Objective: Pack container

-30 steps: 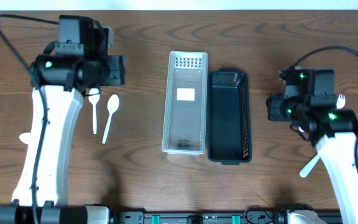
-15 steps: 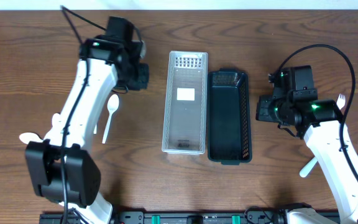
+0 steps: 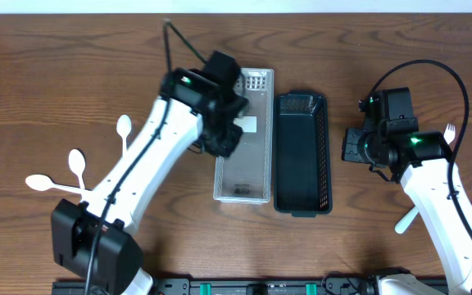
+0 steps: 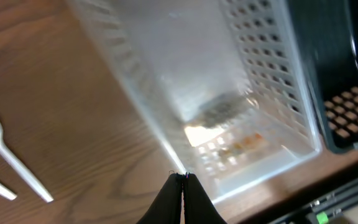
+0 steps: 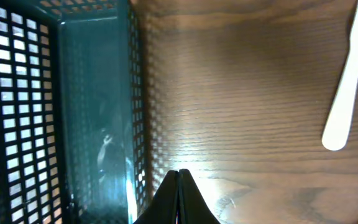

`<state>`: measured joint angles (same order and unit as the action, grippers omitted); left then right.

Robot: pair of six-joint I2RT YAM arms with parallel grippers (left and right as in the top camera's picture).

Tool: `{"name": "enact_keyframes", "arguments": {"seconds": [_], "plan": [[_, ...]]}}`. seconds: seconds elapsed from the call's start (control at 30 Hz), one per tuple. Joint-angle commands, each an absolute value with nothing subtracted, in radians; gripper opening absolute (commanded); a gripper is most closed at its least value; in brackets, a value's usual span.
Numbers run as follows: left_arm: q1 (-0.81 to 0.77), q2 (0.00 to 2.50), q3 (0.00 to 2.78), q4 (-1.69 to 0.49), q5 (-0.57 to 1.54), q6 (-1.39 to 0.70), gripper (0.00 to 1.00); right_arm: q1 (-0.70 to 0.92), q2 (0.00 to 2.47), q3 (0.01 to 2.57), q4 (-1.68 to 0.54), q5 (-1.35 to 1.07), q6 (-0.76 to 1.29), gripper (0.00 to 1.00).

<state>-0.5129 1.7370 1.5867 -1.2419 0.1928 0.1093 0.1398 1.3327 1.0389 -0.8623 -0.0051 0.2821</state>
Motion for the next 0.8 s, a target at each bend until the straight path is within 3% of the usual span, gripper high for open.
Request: {"name": "enact_keyframes", "arguments": {"seconds": [0.0, 0.37, 0.77], "plan": [[-0.542, 1.726, 1.538, -1.243, 0.199, 0.13, 0.06, 0.141, 1.328, 1.06, -0.87, 0.023, 0.29, 0.01], [-0.593, 1.726, 1.352, -1.116, 0.255, 0.13, 0.06, 0.141, 1.328, 1.06, -0.888, 0.026, 0.29, 0.01], [-0.612, 1.726, 1.285, -1.12, 0.34, 0.043, 0.06, 0.141, 1.328, 1.06, -0.887, 0.028, 0.272, 0.01]]}}
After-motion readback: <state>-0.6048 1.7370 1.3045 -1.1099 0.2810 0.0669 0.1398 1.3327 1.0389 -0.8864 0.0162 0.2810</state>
